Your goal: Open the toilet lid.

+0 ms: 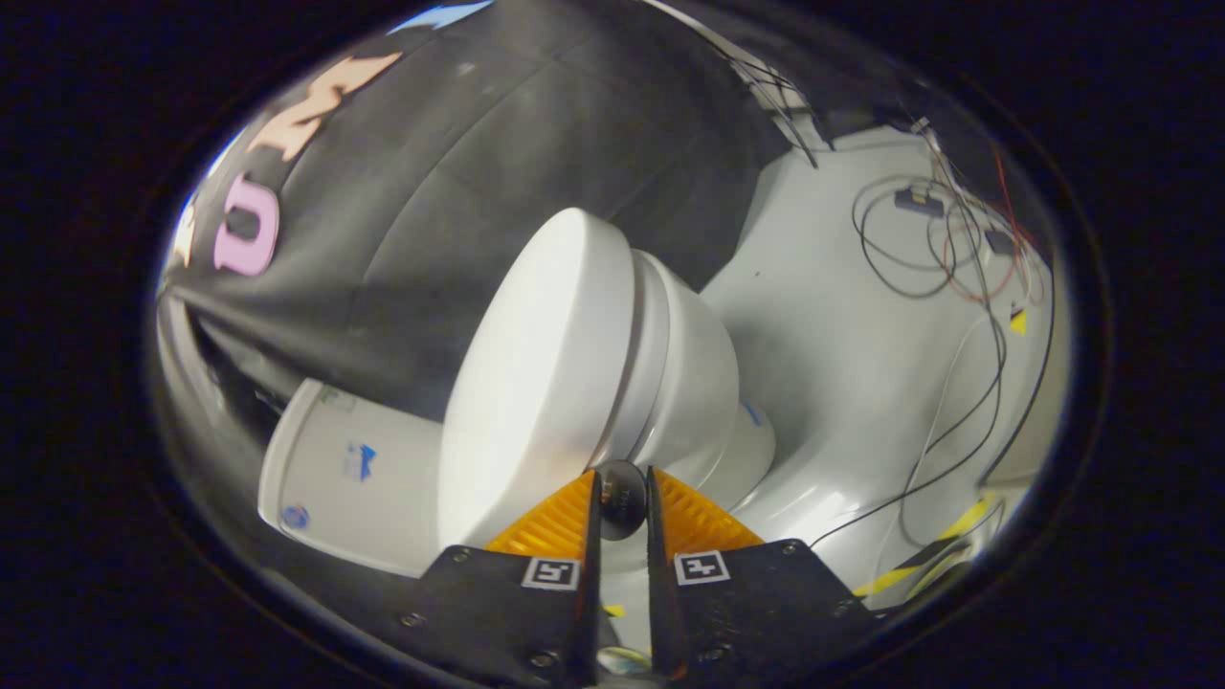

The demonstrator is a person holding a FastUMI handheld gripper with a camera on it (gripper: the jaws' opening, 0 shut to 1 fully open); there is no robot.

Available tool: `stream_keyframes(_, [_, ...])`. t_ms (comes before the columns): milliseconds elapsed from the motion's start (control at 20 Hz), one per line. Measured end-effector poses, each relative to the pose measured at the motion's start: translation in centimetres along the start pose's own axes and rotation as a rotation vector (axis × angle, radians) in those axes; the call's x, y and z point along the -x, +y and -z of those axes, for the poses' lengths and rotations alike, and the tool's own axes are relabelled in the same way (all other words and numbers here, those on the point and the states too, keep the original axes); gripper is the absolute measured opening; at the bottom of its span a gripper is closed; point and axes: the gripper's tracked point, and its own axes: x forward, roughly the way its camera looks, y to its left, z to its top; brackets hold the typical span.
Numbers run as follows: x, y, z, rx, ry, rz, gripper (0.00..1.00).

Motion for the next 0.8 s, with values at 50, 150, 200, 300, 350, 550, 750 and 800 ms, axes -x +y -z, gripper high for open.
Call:
stream_keyframes(50, [0.2, 0.3, 0.2, -0.044, 0.0, -0.025, 0.21])
stream_keyframes(150, [-0.8, 0.2, 0.7, -0.118, -0.01, -0.042, 0.13])
stream_keyframes(200, [-0.1, 0.3, 0.3, -0.122, -0.003, -0.073, 0.04])
stream_keyframes(300, [0.7, 0.8, 0.3, -0.082, 0.004, -0.1, 0.01])
stream_keyframes(350, [0.7, 1.0, 0.2, -0.053, -0.001, -0.092, 0.01])
stream_keyframes(550, [1.7, 2.1, -0.2, 0.027, -0.017, -0.102, 0.01])
stream_keyframes(750, [2.2, 3.5, -0.7, 0.068, -0.045, -0.117, 0.02])
stream_keyframes(800, [2.5, 4.2, -0.8, 0.078, -0.054, -0.126, 0.02])
